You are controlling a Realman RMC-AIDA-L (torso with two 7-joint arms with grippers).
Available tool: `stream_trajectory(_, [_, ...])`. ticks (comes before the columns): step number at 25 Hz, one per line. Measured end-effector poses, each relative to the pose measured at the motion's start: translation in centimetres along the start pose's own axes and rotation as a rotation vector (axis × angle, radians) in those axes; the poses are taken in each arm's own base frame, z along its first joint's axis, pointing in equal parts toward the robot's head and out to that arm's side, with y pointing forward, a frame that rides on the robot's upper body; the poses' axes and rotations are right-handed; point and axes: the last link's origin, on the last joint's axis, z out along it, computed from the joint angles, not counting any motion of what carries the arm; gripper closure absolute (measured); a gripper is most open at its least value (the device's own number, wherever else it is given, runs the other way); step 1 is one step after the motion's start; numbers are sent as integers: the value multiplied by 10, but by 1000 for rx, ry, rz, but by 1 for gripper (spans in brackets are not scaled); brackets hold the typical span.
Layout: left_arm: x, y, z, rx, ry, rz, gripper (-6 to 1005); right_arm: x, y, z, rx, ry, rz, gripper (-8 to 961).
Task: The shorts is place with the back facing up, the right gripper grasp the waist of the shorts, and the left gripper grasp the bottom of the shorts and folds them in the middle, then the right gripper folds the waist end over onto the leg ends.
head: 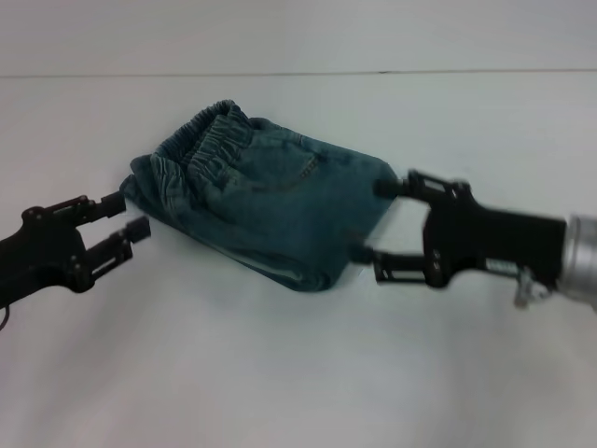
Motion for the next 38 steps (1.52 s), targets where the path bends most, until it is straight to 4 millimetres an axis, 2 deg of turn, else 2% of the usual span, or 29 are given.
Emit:
stream_trajectory(6, [3, 2, -8, -75, -48, 23, 463, 25, 17, -18, 27, -3, 42, 23])
stream_trajectory(15, [2, 2, -17, -110, -108, 24, 108, 35, 16, -27, 63, 4, 63, 22])
stream_trajectory(23, [-2, 3, -24, -105, -138, 25, 59, 41, 15, -27, 80, 14, 59, 24])
stream_trajectory(38, [-5, 5, -26, -106, -155, 22, 62, 45, 17, -27, 80, 23, 64, 25])
